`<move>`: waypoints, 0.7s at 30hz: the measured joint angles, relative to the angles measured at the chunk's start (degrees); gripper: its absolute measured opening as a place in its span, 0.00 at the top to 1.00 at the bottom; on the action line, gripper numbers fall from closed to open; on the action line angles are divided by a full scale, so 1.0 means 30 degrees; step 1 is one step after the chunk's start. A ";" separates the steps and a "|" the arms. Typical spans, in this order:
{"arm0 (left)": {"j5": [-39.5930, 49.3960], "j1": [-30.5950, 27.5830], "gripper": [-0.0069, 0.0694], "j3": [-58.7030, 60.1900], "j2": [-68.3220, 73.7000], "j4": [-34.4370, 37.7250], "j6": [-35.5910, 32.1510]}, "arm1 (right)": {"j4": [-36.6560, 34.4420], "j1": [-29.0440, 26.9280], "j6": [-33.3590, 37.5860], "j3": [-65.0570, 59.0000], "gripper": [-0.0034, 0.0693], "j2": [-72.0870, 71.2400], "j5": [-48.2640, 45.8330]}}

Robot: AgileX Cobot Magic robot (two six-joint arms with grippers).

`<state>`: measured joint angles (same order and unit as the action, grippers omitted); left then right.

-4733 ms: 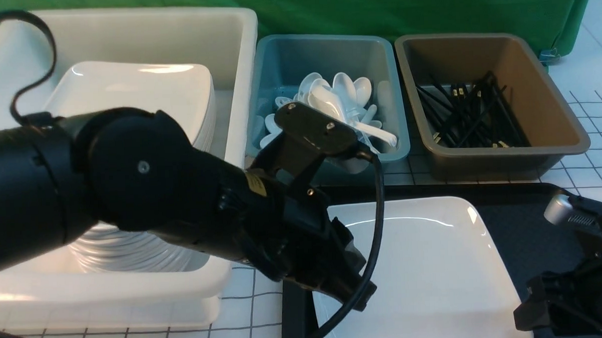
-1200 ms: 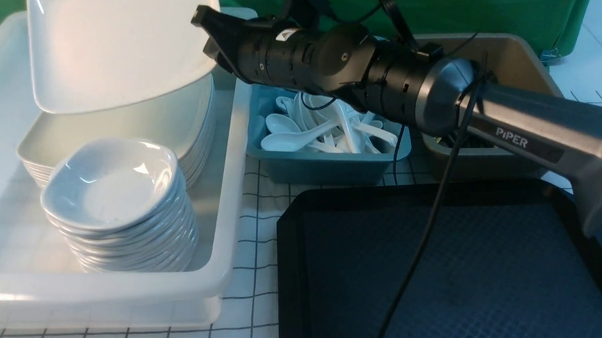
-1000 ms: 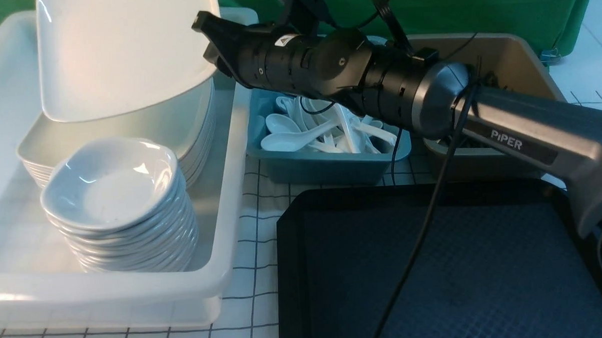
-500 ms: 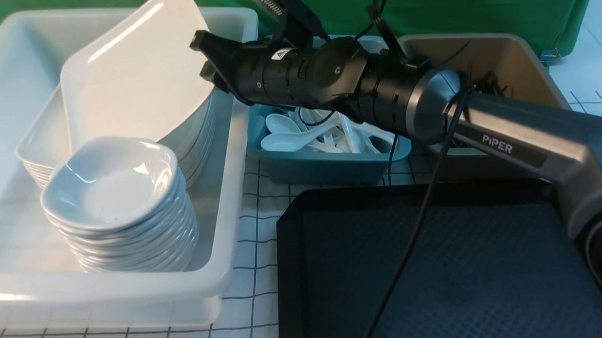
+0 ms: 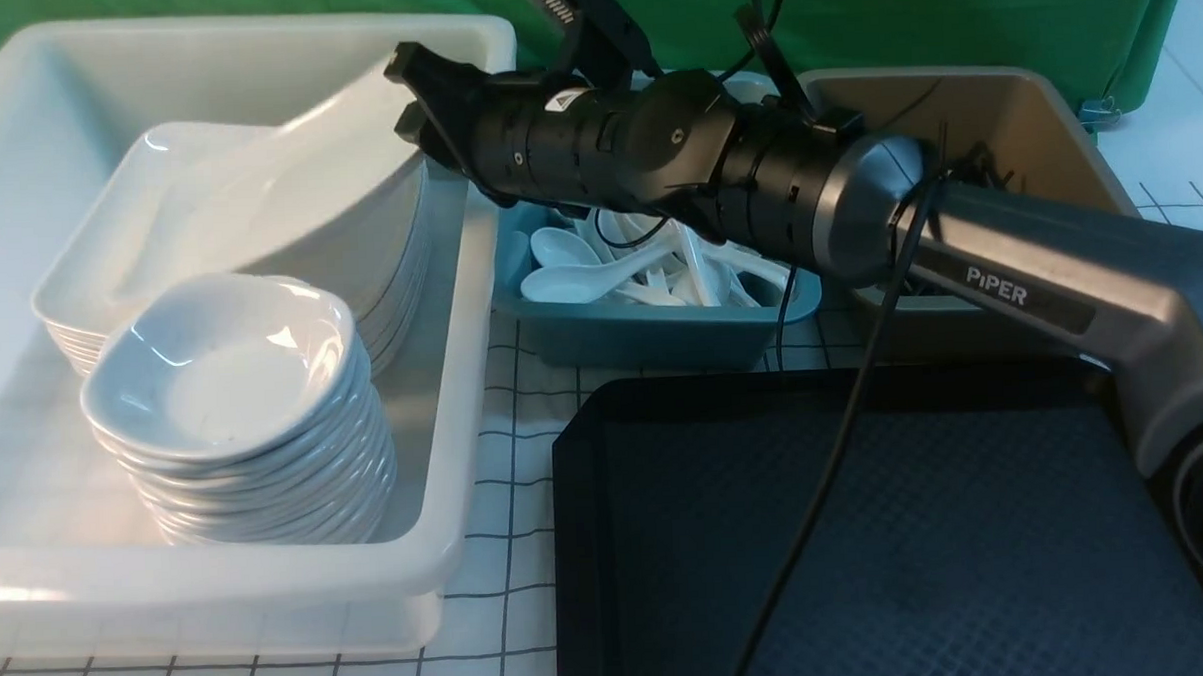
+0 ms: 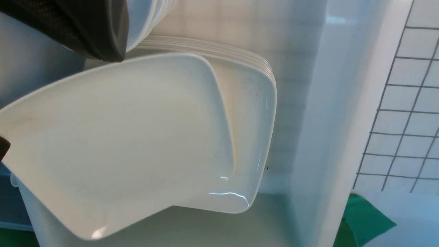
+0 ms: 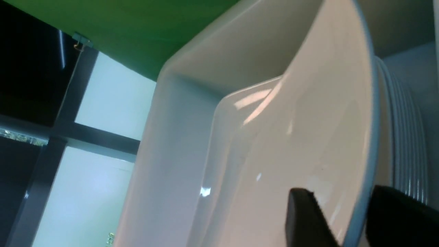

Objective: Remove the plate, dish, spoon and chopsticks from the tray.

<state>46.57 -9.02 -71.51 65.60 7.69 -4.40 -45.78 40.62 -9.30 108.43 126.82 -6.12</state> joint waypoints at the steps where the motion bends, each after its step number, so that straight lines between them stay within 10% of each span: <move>1: 0.0000 0.0000 0.91 0.0000 0.0000 -0.0020 0.0000 | 0.0000 0.0000 -0.0021 0.0025 0.50 -0.0018 -0.0110; 14: -0.0021 0.0000 0.91 0.0000 0.0000 -0.0061 -0.0124 | 0.3058 -0.0862 0.0995 0.0137 0.45 -0.1853 -0.3931; 21: 0.0460 0.0213 0.91 0.0000 0.0000 0.4538 -0.4125 | 1.0352 -0.2727 0.3102 0.0137 0.88 -0.5752 -1.0003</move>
<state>47.96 -8.38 -71.51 65.60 21.31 -16.78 -14.72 32.44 0.00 108.84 109.56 -36.13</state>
